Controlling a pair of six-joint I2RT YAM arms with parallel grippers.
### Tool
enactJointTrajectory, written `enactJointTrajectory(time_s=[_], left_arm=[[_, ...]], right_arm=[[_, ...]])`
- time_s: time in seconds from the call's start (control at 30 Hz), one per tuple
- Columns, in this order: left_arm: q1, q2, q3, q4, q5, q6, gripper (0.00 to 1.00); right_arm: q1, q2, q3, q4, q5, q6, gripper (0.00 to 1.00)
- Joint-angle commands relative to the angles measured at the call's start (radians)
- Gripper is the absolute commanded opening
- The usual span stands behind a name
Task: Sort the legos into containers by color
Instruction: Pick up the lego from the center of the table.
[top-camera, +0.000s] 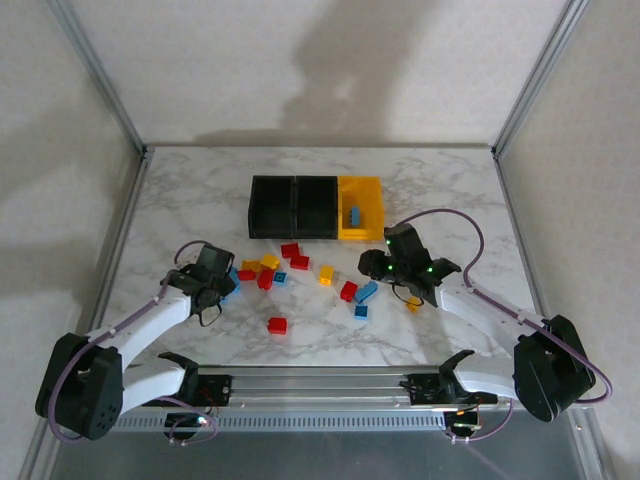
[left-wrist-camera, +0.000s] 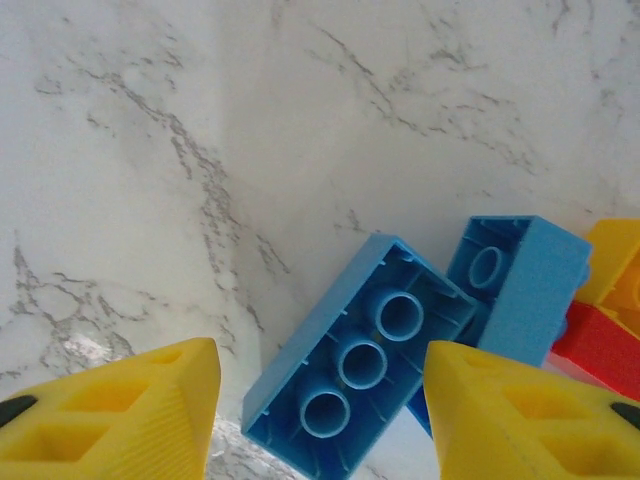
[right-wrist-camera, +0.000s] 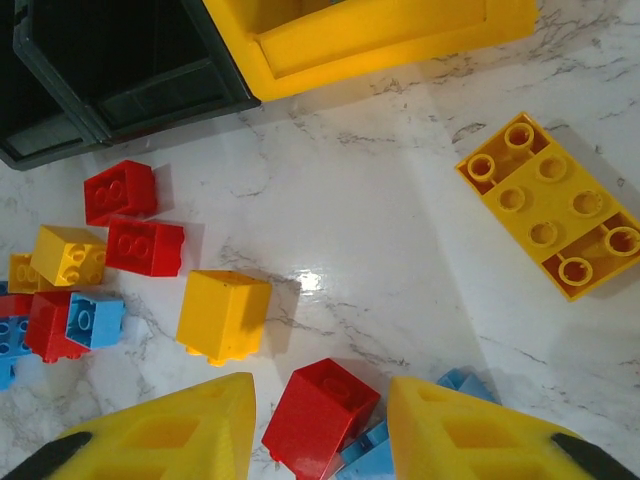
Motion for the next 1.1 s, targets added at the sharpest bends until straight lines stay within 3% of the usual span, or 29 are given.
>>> enactJointTrajectory(time_s=[0.0,0.27,0.47,0.73,1.07], left_arm=[[0.006,-0.027,0.019,0.000,0.036,0.016,0.55],[-0.009,-0.066,0.046,0.010,0.100,0.018,0.56],[-0.125,-0.087,0.109,0.070,0.149,0.019,0.59],[-0.332,0.150,0.302,0.112,0.176,0.080,0.59],[-0.521,0.548,0.602,0.051,0.142,0.143,0.60]], right_arm=[[0.012,-0.001,0.005,-0.014,-0.004,0.012,0.39],[0.072,0.088,0.080,-0.046,0.024,-0.003,0.45],[0.098,0.141,0.124,-0.056,0.051,0.020,0.46],[0.077,0.084,0.086,-0.123,0.069,0.056,0.49],[-0.119,-0.120,-0.054,-0.212,0.042,0.082,0.50]])
